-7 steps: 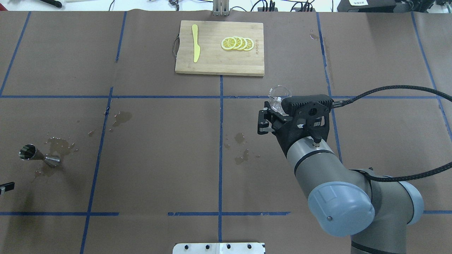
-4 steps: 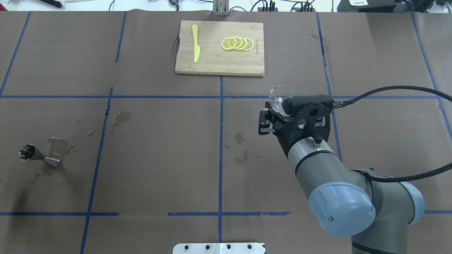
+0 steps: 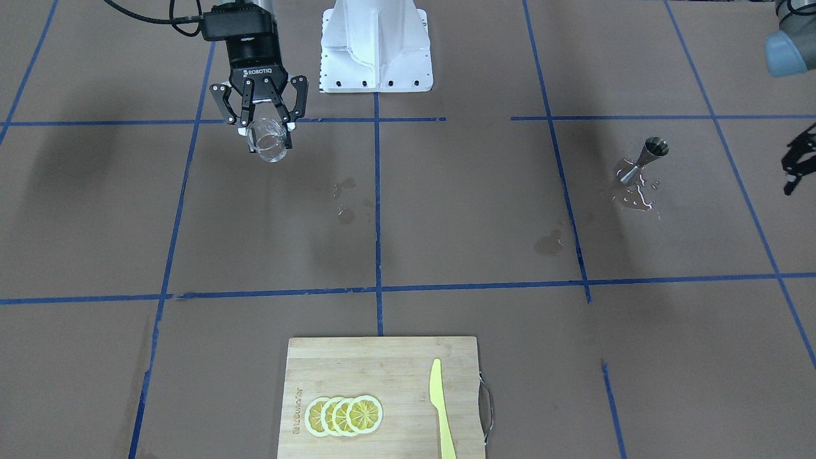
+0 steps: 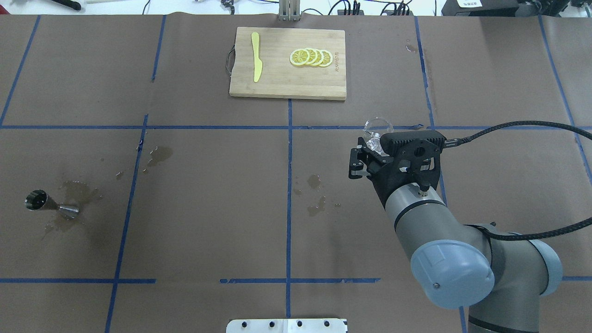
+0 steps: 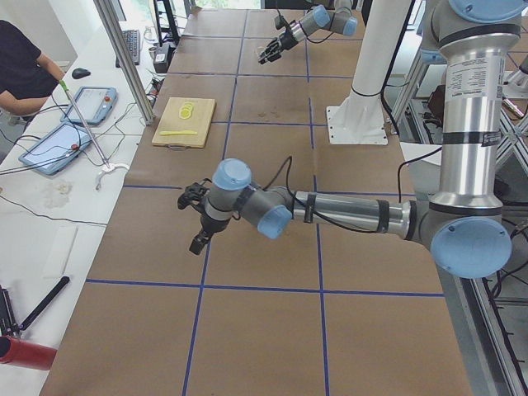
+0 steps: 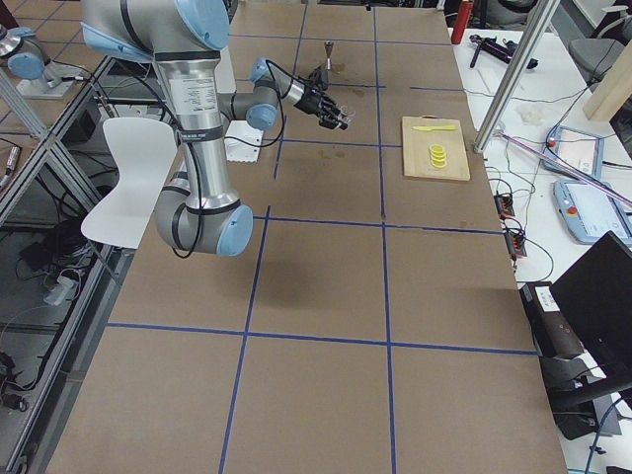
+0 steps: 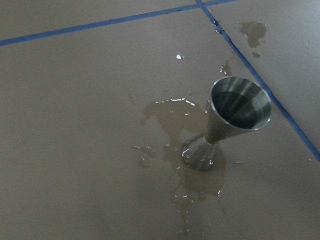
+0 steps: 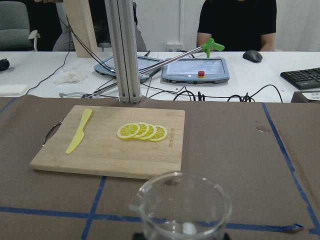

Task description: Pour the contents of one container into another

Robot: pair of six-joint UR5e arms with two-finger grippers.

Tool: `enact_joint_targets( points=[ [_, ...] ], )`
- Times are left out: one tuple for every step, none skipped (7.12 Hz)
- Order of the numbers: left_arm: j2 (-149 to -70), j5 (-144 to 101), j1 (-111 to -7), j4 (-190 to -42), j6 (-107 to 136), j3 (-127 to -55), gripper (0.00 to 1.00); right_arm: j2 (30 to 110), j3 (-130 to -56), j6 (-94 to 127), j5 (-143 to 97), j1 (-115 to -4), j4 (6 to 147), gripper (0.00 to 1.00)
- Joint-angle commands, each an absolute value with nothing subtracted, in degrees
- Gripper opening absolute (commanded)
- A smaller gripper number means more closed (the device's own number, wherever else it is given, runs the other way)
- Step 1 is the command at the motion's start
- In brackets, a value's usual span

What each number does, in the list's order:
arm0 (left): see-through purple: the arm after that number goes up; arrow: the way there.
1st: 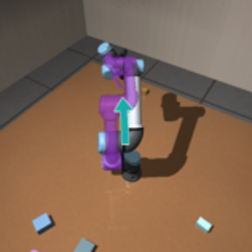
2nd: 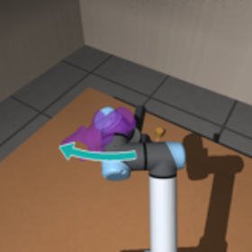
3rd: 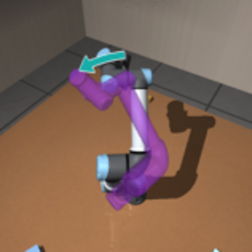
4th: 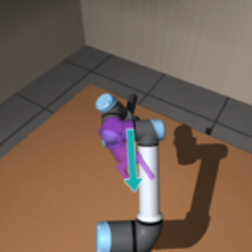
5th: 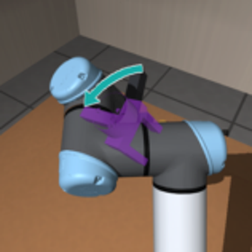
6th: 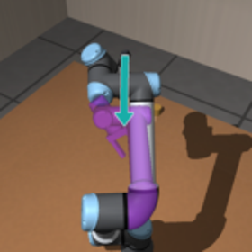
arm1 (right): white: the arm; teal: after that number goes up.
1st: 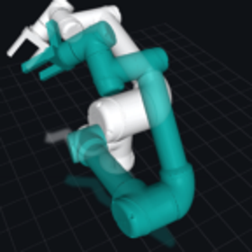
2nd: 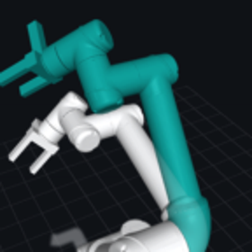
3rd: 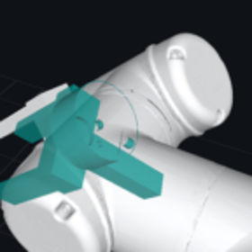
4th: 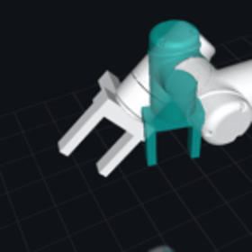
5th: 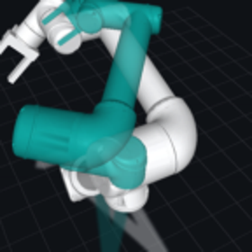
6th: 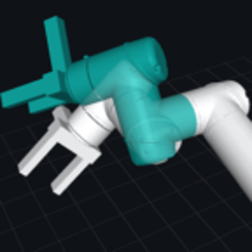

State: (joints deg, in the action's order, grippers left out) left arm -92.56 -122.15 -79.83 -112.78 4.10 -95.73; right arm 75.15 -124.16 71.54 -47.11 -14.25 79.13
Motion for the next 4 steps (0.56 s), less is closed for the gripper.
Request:
enact_joint_targets(
  points=[
    [-100.36,-122.78,-82.52,-99.08,3.43,-95.71,1.0,82.57,-122.71,73.39,-44.31,-14.24,71.07,0.0],
    [-102.11,-126.26,-82.62,-94.27,3.51,-96.06,1.0,87.05,-120.78,73.39,-43.17,-14.06,64.32,0.0],
    [-102.13,-132.82,-83.66,-92.39,3.6,-95.89,1.0,91.19,-119.72,73.39,-42.81,-13.89,59.99,0.0],
    [-101.78,-135.33,-84.28,-89.07,3.6,-96.58,1.0,93.14,-117.01,73.39,-41.24,-13.54,55.85,0.0]
  ],
)
